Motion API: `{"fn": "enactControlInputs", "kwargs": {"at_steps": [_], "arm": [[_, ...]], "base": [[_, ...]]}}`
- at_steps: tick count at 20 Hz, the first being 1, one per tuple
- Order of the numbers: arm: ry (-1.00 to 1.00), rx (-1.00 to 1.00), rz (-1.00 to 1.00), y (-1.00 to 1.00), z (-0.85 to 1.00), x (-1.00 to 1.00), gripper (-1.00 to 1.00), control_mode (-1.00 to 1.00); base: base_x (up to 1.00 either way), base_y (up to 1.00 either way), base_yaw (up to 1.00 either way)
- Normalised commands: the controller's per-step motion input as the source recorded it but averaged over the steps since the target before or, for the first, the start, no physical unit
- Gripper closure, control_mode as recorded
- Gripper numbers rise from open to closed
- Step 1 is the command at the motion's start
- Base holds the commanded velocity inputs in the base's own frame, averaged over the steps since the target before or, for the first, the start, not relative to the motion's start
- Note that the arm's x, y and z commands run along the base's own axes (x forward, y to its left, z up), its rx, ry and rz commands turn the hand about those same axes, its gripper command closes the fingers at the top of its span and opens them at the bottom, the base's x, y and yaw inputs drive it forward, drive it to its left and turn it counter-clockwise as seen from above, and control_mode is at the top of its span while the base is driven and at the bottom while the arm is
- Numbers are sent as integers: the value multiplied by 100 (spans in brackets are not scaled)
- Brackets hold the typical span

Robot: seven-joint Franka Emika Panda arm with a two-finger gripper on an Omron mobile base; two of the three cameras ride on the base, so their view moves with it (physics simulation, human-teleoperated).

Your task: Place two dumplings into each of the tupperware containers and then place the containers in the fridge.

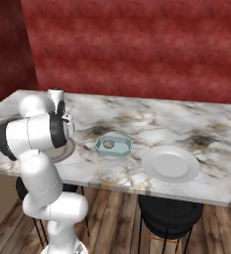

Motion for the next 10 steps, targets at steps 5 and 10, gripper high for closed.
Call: {"fn": "enactControlInputs", "kwargs": {"at_steps": [5, 10], "arm": [[0, 10, 0, -100, 10, 34, 100, -100], [0, 10, 0, -100, 0, 79, 100, -100]], "base": [[0, 0, 0], [0, 0, 0]]}}
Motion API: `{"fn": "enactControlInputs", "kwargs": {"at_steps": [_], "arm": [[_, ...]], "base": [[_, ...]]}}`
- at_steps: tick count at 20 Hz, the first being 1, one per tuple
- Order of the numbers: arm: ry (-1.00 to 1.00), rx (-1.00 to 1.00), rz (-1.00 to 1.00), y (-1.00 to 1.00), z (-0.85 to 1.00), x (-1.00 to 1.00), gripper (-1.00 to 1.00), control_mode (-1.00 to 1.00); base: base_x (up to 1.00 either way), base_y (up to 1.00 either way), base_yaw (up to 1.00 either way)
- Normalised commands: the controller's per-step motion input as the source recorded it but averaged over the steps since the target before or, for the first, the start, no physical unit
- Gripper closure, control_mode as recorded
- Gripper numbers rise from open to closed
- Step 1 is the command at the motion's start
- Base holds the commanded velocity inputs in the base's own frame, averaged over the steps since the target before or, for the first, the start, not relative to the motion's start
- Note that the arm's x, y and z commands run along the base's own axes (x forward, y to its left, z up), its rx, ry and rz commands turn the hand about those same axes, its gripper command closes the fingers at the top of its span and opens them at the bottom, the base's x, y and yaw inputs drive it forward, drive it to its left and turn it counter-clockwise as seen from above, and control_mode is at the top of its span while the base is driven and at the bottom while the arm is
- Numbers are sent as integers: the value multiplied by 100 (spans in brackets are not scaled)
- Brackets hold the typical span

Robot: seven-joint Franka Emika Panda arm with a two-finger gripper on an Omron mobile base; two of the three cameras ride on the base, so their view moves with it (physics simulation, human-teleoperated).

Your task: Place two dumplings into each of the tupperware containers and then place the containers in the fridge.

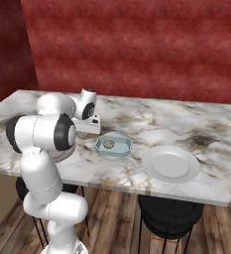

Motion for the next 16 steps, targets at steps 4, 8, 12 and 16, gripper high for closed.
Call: {"fn": "enactControlInputs", "kwargs": {"at_steps": [4, 8, 12, 16], "arm": [[0, 6, 0, -100, -9, 94, 100, -100], [0, 1, 0, -100, -34, 65, 100, -100], [0, -2, 0, -98, -56, 31, 100, -100], [1, -5, 0, -47, -40, 8, 100, -100]], "base": [[0, 0, 0], [0, 0, 0], [0, 0, 0], [0, 0, 0]]}}
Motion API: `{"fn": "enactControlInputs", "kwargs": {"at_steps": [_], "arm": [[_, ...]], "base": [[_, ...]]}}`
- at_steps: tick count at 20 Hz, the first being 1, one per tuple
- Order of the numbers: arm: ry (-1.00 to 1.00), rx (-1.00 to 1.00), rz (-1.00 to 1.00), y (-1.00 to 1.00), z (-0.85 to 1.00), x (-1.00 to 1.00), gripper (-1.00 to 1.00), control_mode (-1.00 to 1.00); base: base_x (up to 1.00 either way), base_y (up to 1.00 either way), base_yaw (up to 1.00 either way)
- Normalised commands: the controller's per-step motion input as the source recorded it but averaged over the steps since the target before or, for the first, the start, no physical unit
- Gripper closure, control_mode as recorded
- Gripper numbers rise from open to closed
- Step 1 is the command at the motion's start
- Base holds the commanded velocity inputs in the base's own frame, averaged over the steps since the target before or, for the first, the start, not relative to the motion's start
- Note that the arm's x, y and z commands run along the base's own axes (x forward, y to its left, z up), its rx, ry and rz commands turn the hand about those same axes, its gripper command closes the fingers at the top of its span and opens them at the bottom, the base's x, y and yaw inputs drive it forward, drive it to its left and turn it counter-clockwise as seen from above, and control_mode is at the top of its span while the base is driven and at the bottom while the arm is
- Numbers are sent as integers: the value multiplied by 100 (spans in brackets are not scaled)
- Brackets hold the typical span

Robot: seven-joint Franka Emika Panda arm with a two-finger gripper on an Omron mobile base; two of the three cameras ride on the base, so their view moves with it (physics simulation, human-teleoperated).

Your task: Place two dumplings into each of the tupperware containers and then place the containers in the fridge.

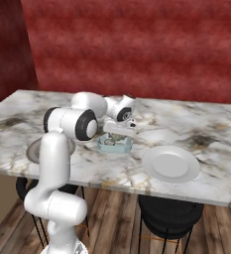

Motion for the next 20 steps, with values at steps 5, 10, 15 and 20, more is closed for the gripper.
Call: {"fn": "enactControlInputs", "kwargs": {"at_steps": [5, 10, 15, 20], "arm": [[3, 0, -3, -19, 4, -35, 100, -100], [3, -4, -8, -19, 1, -62, 100, -100], [0, -7, 0, 5, -17, 0, 100, -100], [0, -5, 0, -5, -12, 0, 100, -100]], "base": [[0, 0, 0], [0, 0, 0], [0, 0, 0], [0, 0, 0]]}}
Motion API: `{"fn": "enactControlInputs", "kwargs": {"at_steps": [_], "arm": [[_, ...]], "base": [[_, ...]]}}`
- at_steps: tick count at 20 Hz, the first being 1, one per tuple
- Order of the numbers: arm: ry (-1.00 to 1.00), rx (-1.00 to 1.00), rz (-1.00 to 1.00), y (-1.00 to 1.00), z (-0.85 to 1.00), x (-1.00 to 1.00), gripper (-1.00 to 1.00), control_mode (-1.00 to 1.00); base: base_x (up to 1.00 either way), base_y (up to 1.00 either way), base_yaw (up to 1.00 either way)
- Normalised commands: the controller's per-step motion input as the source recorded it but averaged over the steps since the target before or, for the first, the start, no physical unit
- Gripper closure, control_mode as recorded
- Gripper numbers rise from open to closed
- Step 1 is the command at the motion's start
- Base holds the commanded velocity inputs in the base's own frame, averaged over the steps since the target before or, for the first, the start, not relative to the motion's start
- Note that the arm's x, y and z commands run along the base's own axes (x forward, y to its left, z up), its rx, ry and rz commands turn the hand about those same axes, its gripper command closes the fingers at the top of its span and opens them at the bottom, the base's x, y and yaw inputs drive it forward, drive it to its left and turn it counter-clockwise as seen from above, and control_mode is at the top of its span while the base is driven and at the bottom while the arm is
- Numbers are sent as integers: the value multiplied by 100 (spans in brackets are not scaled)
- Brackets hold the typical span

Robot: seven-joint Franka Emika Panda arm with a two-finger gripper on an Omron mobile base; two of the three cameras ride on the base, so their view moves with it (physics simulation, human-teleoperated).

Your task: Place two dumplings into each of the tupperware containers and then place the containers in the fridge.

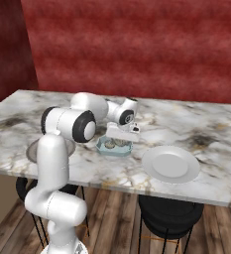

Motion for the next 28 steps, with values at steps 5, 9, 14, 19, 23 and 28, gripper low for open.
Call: {"fn": "enactControlInputs", "kwargs": {"at_steps": [5, 9, 14, 19, 23, 28], "arm": [[0, 0, 0, -6, -5, 0, -100, -100], [-1, 0, 1, 0, 4, 0, -100, -100], [-7, 0, 0, 0, 11, 0, -100, -100], [-6, 0, 0, 5, 20, -7, -100, -100], [-15, -3, 0, 56, 25, -45, -100, -100], [-7, -15, 3, 86, -2, -45, -100, -100]], "base": [[0, 0, 0], [0, 0, 0], [0, 0, 0], [0, 0, 0], [0, 0, 0], [0, 0, 0]]}}
